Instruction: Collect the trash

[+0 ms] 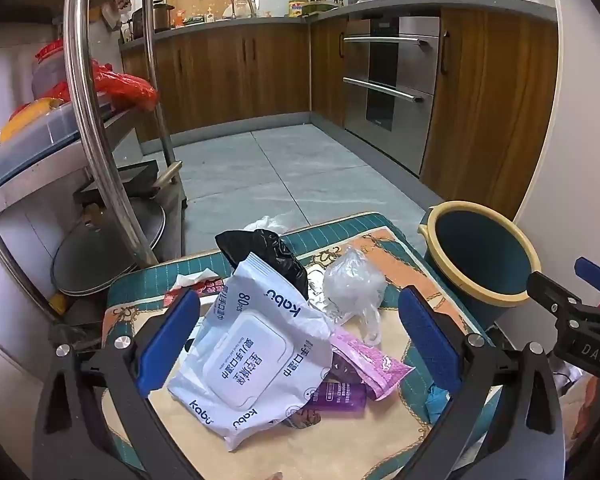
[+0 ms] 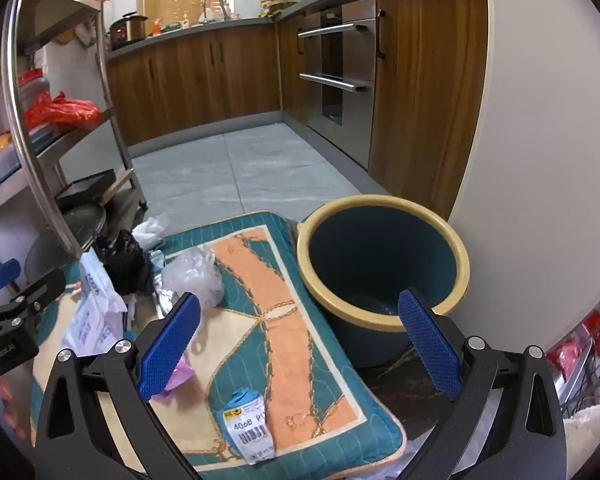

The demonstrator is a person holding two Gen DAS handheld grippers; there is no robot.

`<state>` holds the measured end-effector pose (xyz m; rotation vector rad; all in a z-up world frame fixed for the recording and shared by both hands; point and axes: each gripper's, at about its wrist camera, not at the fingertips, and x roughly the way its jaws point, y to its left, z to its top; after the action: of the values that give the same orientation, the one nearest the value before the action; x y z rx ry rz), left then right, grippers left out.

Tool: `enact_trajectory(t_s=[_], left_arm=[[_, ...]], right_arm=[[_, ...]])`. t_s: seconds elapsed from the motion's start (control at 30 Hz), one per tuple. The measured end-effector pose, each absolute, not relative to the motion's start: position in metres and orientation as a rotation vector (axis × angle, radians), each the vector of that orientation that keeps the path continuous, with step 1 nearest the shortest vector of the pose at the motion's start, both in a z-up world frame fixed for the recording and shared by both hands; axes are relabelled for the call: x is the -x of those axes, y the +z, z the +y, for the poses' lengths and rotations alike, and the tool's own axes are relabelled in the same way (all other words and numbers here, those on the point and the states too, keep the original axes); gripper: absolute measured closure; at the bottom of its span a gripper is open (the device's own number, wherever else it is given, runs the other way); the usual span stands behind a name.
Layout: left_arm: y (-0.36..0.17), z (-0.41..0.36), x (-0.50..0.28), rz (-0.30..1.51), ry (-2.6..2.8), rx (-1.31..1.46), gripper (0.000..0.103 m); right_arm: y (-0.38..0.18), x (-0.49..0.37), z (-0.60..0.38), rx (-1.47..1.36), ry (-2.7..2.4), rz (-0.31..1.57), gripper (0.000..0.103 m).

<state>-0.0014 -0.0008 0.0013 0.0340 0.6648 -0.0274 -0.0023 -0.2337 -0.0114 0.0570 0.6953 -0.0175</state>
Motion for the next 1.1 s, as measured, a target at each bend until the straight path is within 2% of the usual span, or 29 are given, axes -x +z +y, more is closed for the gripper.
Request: enact_trajectory(t_s=[1.1], left_arm=[[-0.002,0.003,-0.001,0.682,-0.008,-0.027,0.005]], right_arm=[[-0.015,0.001,-0.237,-0.064,-0.03,0.723,0.005]])
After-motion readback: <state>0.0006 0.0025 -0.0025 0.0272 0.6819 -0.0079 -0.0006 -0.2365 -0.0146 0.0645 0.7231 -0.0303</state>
